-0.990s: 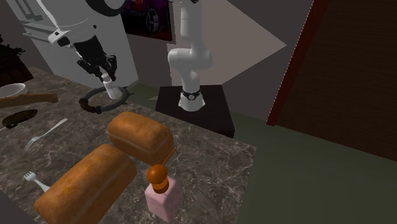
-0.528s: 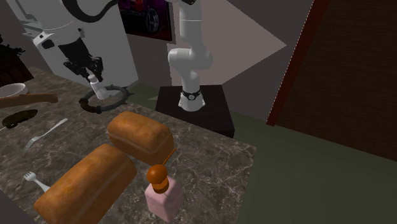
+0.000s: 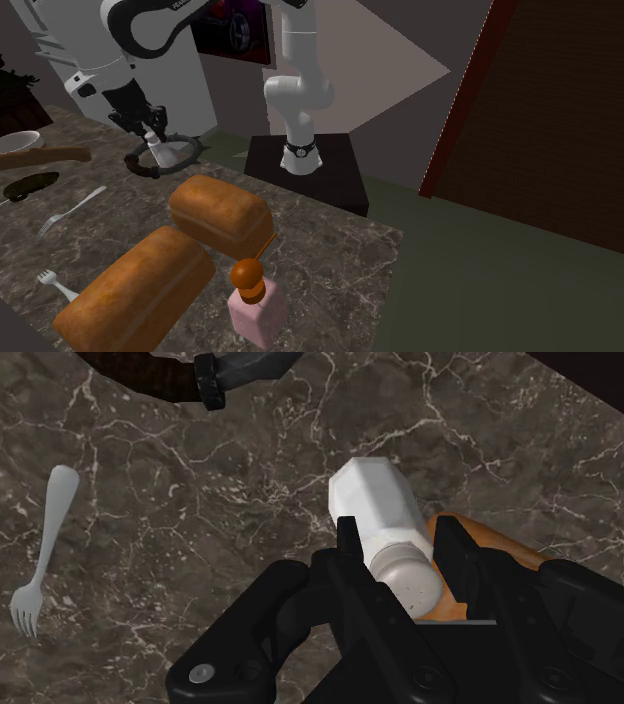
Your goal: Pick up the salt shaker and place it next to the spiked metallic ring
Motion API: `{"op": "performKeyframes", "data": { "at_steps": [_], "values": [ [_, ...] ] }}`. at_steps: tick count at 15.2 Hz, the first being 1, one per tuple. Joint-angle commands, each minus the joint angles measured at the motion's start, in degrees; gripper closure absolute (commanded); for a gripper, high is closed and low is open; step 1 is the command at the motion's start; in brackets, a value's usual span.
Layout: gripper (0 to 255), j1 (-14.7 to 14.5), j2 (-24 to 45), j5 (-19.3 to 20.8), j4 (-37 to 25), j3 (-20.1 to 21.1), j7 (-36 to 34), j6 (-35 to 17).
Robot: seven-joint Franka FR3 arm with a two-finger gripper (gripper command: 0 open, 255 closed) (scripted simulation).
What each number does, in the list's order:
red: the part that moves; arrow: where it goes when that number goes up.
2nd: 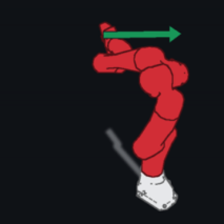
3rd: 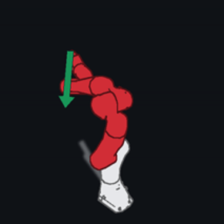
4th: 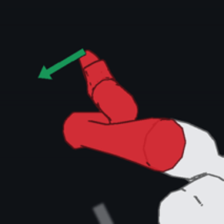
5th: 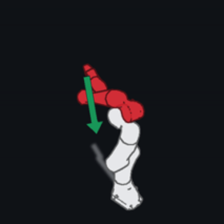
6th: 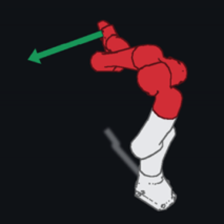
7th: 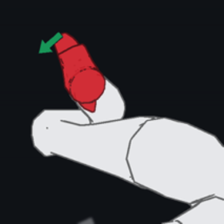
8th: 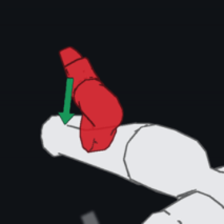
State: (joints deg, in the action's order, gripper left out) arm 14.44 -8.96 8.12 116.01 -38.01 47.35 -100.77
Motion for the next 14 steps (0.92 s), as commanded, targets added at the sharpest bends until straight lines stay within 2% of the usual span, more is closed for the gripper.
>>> {"op": "performKeyframes", "data": {
  "at_steps": [1, 14],
  "values": [
    [255, 0.05, 0.22, -0.06, 1.31, -0.16, 0.05, -1.54],
    [255, 0.24, 3.80, -1.62, 8.47, -1.36, 1.17, -11.68]
  ]
}}
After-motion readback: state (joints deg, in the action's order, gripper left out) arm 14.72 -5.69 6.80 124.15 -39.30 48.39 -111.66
